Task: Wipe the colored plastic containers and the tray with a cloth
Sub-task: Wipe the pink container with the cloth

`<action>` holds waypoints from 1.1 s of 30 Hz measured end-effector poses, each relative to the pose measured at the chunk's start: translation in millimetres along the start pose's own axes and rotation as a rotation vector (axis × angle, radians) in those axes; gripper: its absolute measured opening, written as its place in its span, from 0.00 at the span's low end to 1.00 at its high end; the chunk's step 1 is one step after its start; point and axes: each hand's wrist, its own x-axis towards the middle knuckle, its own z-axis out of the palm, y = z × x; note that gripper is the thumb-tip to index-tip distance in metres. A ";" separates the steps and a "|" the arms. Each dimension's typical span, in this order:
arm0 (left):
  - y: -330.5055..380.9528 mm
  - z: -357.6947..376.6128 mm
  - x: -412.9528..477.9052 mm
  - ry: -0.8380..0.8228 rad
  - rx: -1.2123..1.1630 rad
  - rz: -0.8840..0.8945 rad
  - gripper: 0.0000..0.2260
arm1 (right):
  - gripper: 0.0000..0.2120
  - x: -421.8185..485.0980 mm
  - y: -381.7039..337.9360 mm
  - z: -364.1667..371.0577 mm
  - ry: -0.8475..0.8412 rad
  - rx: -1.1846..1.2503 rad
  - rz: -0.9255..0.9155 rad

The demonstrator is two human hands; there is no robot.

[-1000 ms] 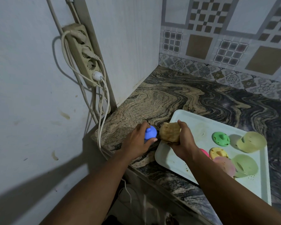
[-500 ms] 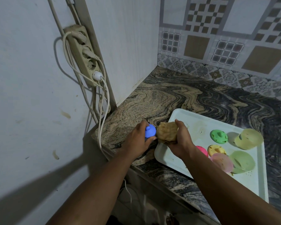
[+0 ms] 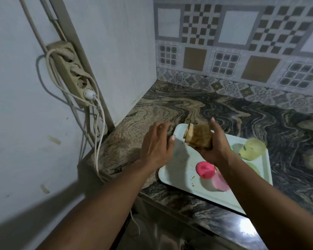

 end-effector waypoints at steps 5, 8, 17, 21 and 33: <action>68.4 34.3 3.6 -0.328 -0.066 0.284 0.15 | 0.34 -11.8 -34.4 -51.5 0.114 0.057 -0.076; 97.9 61.4 -6.5 -0.554 -0.032 0.425 0.22 | 0.35 -21.1 -40.7 -80.7 0.162 0.079 -0.081; 110.0 91.9 6.1 -0.535 -0.282 0.350 0.06 | 0.24 -39.4 -25.2 -115.0 0.450 -0.096 -0.402; 104.4 71.4 24.7 -0.445 -0.419 0.080 0.06 | 0.15 -47.9 8.7 -98.5 0.454 -0.776 -0.858; 65.3 21.4 21.2 -0.384 -0.557 -0.038 0.04 | 0.18 -27.7 -10.8 -52.3 -0.059 -0.291 0.178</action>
